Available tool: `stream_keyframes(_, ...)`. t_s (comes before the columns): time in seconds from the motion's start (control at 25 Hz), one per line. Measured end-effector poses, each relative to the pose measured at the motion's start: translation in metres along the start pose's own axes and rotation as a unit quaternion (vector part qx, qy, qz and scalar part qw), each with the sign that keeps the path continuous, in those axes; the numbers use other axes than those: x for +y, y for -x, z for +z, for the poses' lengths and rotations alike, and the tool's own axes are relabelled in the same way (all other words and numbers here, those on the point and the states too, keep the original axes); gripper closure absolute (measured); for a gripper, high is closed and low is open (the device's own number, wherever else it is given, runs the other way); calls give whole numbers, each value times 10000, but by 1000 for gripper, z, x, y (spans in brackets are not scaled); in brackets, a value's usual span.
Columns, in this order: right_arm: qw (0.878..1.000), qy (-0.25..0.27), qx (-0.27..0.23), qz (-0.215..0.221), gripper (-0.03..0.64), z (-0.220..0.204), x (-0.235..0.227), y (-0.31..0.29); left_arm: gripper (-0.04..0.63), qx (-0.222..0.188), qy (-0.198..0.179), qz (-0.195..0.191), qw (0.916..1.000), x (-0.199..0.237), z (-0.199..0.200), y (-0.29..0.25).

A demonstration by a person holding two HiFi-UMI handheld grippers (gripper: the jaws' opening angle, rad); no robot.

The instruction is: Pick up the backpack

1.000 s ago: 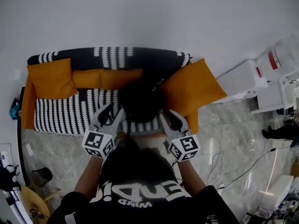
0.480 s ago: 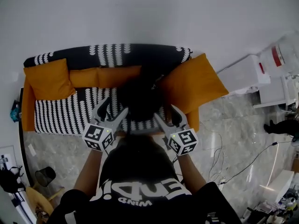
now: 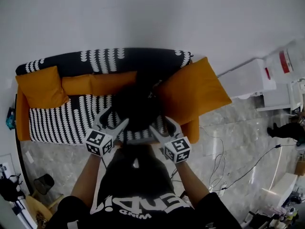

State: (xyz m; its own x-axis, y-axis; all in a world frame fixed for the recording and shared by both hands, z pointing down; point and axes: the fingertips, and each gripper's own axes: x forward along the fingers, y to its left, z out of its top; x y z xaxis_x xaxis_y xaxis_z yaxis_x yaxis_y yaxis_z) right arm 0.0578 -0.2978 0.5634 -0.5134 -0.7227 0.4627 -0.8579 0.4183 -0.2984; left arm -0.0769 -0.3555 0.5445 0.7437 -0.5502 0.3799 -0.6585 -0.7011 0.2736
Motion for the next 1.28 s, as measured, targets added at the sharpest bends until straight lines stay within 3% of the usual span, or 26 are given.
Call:
stream_keyframes(0.44,9971,-262,692,161,308,-77,-31,-89,219,629,130,-315,9974,65,-76,-97)
stream_keyframes(0.56,9966,-409,695,151,302,-89,-42,-107,178,629,244,-569,9961,77,-88,-120)
stream_keyframes(0.8,9955,-694,547,349,319,-96,-48,-135,178,631,386,-1157,9905,83,-96,-148)
stream_keyframes(1.12,9958,-675,583,195,365,-102,-56,-148,226,620,406,-1376,9877,80,-100,-162)
stream_keyframes(1.28,9952,-704,668,122,398,-104,-57,-154,286,722,413,-1383,9869,79,-104,-164)
